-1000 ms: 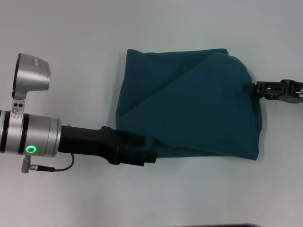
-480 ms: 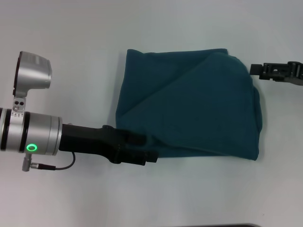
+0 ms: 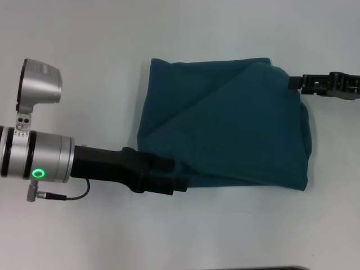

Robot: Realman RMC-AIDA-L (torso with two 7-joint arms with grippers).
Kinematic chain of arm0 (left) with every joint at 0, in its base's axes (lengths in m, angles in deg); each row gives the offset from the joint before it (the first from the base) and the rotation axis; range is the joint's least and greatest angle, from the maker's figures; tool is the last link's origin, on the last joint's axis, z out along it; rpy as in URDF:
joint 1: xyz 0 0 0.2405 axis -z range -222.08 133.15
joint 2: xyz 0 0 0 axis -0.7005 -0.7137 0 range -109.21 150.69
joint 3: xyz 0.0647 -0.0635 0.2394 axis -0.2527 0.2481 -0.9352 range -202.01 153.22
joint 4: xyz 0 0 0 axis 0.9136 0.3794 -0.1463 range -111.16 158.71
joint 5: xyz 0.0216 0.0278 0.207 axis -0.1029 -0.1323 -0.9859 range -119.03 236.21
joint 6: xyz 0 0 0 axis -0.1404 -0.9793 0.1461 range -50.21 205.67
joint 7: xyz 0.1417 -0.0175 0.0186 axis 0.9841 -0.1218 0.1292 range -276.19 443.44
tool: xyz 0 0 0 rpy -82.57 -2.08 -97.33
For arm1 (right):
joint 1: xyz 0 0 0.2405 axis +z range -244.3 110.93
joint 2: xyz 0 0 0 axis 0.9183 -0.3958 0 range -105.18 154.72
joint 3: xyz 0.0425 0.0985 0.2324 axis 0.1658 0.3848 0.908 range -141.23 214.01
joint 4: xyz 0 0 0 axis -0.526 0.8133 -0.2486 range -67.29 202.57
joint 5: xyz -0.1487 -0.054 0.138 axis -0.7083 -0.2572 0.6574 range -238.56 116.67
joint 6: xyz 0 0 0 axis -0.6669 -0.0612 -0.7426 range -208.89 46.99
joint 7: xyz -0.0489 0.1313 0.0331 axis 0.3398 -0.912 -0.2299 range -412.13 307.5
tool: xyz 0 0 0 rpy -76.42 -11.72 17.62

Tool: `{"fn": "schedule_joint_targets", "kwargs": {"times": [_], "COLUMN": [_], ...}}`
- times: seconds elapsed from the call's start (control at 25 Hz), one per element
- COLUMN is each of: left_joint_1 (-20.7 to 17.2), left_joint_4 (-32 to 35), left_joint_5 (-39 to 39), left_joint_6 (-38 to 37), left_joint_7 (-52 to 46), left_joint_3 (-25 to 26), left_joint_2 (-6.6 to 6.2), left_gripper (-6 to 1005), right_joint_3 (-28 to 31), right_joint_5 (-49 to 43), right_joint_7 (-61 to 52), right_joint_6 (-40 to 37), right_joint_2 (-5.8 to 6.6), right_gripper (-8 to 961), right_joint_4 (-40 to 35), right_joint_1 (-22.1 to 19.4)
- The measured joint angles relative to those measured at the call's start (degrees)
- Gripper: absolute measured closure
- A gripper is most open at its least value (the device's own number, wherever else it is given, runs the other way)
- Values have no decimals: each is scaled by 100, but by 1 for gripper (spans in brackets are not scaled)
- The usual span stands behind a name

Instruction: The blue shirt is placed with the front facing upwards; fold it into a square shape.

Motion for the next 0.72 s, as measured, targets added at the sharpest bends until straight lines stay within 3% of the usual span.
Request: {"fn": "schedule_joint_targets", "kwargs": {"times": [0.44, 0.64, 0.72], "left_joint_1": [17, 23, 29], "left_joint_4": [-1, 0, 0], "left_joint_5": [0, 0, 0], "left_joint_6": [35, 46, 46], "left_joint_7": [3, 9, 13], "left_joint_3": [0, 0, 0], "left_joint_2": [-19, -18, -18], "left_gripper": [231, 231, 230], "right_joint_3": [-101, -73, -89], "right_joint_5": [22, 85, 95], "right_joint_7": [39, 42, 47], "right_joint_6": [-357, -377, -378], "right_joint_2": [-117, -127, -129], "right_gripper": [274, 325, 396], "right_joint_4": [-180, -180, -180], "right_joint_1": [220, 246, 258]}}
